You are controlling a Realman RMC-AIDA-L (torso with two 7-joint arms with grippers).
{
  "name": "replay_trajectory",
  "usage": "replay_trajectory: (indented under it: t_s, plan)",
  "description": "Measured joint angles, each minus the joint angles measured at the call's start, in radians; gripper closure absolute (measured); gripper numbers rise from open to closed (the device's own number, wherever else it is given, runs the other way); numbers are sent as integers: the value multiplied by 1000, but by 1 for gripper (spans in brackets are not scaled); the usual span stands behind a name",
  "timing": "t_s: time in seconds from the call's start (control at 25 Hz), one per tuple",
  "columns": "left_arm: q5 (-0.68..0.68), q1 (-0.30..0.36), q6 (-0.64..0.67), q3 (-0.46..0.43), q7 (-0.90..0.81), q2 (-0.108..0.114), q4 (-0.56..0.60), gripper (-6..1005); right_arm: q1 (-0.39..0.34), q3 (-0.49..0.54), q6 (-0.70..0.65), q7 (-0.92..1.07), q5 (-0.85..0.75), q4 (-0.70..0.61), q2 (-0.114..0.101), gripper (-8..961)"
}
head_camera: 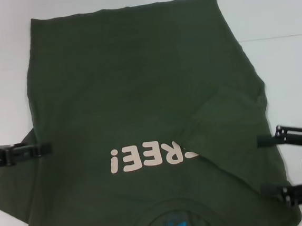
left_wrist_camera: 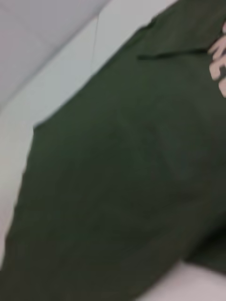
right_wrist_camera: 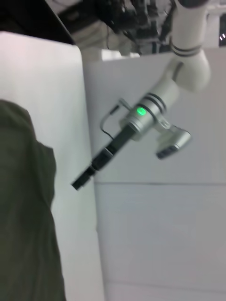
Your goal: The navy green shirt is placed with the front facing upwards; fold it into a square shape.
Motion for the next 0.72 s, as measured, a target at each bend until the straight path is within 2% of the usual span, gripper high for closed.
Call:
replay_trajectory:
  t_s: [0.36,0.72]
  plan:
    - [193,-8,4,1,-217,0,99,179,3,-10,-20,0,-92,2,3,35]
    - [348,-36,-76,97,-333,0,93,183,27,-8,-10,32,-161,-2,1,35]
